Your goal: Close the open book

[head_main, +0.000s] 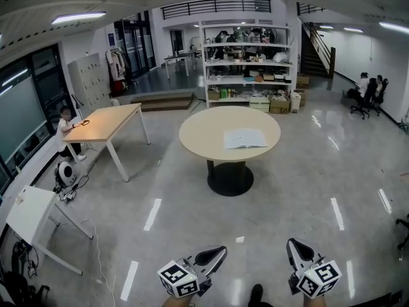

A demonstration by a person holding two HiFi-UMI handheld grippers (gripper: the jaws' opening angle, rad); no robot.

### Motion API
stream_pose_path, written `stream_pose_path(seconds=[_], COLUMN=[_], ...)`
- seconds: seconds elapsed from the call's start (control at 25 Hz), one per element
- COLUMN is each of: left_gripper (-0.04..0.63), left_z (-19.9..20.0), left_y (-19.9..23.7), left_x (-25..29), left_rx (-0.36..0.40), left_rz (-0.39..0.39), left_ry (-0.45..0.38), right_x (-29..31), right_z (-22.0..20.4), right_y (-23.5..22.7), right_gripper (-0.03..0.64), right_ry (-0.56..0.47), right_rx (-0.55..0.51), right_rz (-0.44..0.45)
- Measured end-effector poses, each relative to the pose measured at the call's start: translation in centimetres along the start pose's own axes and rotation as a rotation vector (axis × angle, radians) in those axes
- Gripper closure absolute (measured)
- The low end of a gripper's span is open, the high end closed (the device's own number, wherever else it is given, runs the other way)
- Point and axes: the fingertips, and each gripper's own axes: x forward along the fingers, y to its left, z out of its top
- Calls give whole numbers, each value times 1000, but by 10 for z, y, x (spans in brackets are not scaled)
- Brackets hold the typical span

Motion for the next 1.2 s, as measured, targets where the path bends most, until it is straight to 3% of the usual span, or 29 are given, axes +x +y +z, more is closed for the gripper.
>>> stream_pose_path(seconds=[0.32,0.72,0.96,1.2], left_gripper=[598,598,598,598], left_z=[20,68,72,73], left_y=[68,138,194,268], left_x=[95,239,288,326], left_rx=[35,81,59,31], left_rz=[26,64,105,95], left_ry=[23,-1,16,11], right_x=[89,186,250,324], right_z=[12,72,73,69], right_y=[-88,-221,-260,-293], right_gripper=[617,617,617,617], right_ry=[-22,-62,-37,-17], right_rx=[27,-6,21,27], right_rz=[36,105,148,128])
